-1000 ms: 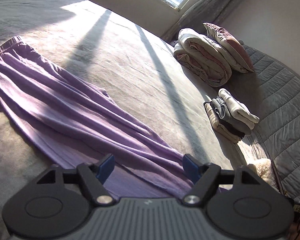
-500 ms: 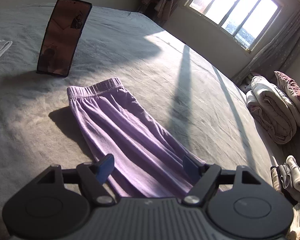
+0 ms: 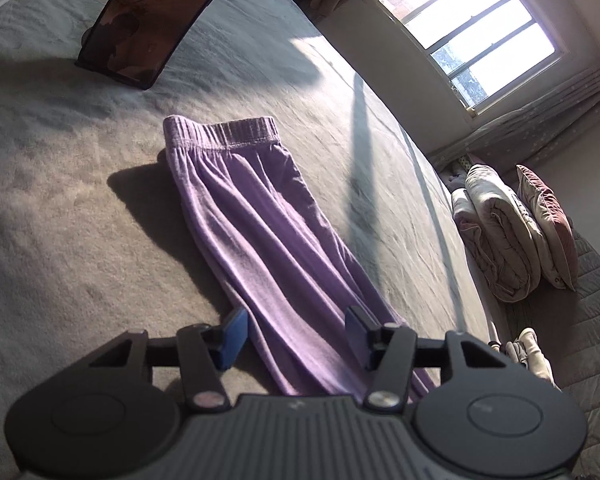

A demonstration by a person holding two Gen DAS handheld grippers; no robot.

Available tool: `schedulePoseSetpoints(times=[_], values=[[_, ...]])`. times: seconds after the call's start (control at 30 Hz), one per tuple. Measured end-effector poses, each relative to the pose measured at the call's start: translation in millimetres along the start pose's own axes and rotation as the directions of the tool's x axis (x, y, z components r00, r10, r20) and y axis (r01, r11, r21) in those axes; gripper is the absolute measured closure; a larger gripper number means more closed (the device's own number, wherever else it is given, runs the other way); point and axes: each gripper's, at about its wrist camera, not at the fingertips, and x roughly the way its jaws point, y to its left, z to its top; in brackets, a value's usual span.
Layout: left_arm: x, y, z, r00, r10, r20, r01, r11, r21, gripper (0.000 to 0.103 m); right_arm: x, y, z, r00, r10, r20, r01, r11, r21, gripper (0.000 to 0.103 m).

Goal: Fold clothes

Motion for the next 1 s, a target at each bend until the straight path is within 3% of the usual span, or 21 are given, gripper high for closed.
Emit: schedulePoseSetpoints(times=[0.1,0.3,0.4,0.63,0.9,1.0], values=[[-1.0,2.1,4.7,1.0,0.0,0.007,0.0,1.0,-0.016,0.058,-1.0,1.0,-1.6,1.0,0.012,-0.002,-0.012,1.0,-0.009,0.065],[-3.7,-3.8,4.8,0.998,-0.056,-0.013,0.056,0.998,0.004,0.059,-1.6,-1.1,-1.4,1.0,0.014,-0.005,-0.014,1.0,-0.001,0.076],[4.6,-1.9,1.6,0.998,-0.045,-0.054,0.044,0.999,-0.018,0.06,-1.9,-2.1,-0.6,1.0,0.017,-0.007,-0.017,1.0,0.003,0.077],[14.0,2.0,-2.6,0.996,-0.022,-0.087,0.017,0.998,-0.059,0.063,-6.6,-5.1,0.8,0.994,0.107,0.002,-0.107,0.991,0.082,0.077],[19.7,9.0,-2.2,0.997,0.006,-0.081,-0.014,0.995,-0.097,0.076,1.1,3.9,-0.6,0.999,0.035,-0.002,-0.035,0.999,0.009,0.073],[20.0,9.6,-1.9,0.997,0.019,-0.077,-0.027,0.994,-0.101,0.083,3.9,1.7,1.1,1.0,0.02,-0.001,-0.02,1.0,0.016,0.078]])
